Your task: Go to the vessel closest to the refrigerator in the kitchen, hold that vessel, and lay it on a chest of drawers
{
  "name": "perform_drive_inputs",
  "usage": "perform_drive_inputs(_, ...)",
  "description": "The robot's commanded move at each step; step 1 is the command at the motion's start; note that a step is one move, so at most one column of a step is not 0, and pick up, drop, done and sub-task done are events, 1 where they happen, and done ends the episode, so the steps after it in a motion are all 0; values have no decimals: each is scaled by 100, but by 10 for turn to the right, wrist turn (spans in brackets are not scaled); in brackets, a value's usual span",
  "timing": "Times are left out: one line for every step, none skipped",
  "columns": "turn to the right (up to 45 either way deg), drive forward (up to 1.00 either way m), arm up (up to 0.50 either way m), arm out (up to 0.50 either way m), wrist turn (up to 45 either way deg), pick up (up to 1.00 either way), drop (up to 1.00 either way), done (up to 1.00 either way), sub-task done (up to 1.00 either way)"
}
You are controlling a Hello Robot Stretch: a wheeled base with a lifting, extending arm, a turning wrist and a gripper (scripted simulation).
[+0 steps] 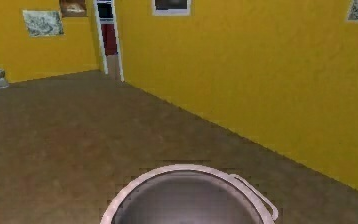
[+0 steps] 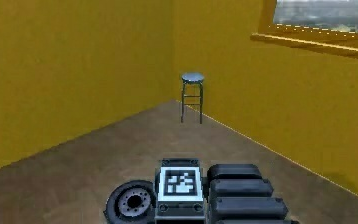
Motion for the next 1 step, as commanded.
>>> perform_drive_inputs(-180,0,0,0,0,0,0,0,0)
